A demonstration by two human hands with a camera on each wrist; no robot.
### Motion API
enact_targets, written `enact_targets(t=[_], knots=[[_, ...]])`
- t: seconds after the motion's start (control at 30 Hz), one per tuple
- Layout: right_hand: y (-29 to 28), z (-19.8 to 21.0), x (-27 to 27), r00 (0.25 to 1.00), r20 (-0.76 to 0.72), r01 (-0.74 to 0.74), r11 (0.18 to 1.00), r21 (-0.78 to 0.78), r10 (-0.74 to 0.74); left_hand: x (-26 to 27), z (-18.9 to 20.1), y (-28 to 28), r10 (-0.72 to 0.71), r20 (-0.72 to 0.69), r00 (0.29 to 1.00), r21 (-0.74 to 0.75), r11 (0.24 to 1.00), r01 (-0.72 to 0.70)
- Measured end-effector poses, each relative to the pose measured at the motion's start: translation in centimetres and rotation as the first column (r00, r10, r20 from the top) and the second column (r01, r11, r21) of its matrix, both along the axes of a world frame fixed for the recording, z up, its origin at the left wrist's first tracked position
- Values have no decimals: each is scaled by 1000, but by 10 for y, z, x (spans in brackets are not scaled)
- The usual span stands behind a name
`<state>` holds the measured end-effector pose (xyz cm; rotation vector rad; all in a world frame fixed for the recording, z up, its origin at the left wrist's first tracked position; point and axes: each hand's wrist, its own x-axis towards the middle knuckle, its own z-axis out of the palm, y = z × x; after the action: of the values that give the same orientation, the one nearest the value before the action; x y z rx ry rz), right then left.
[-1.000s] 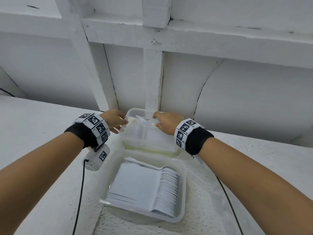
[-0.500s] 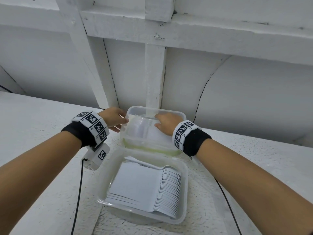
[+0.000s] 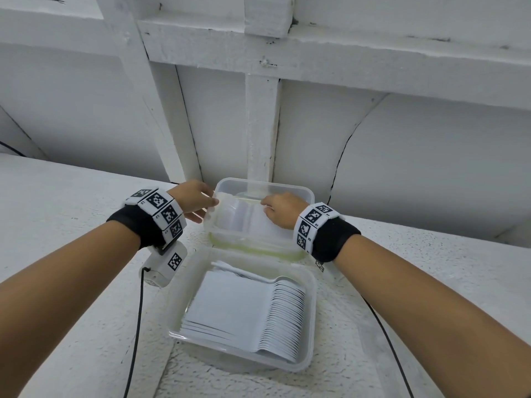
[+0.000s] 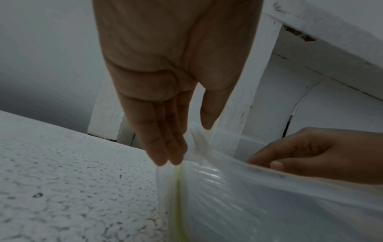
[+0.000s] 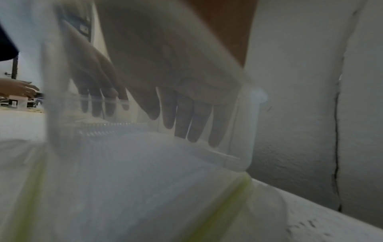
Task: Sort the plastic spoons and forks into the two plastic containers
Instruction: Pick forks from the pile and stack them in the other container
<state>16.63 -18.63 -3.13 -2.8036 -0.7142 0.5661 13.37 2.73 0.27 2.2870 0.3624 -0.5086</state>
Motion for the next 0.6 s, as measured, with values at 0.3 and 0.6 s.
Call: enact_targets(t=[0.3, 0.6], knots=[[-38, 52, -39, 997, 79, 16, 993, 114, -25, -26, 39, -18, -199, 213, 957, 369, 923, 109], [-121, 94, -144, 986, 121, 87, 967, 241, -119, -114, 70, -117, -430, 508, 747, 237, 903, 358]])
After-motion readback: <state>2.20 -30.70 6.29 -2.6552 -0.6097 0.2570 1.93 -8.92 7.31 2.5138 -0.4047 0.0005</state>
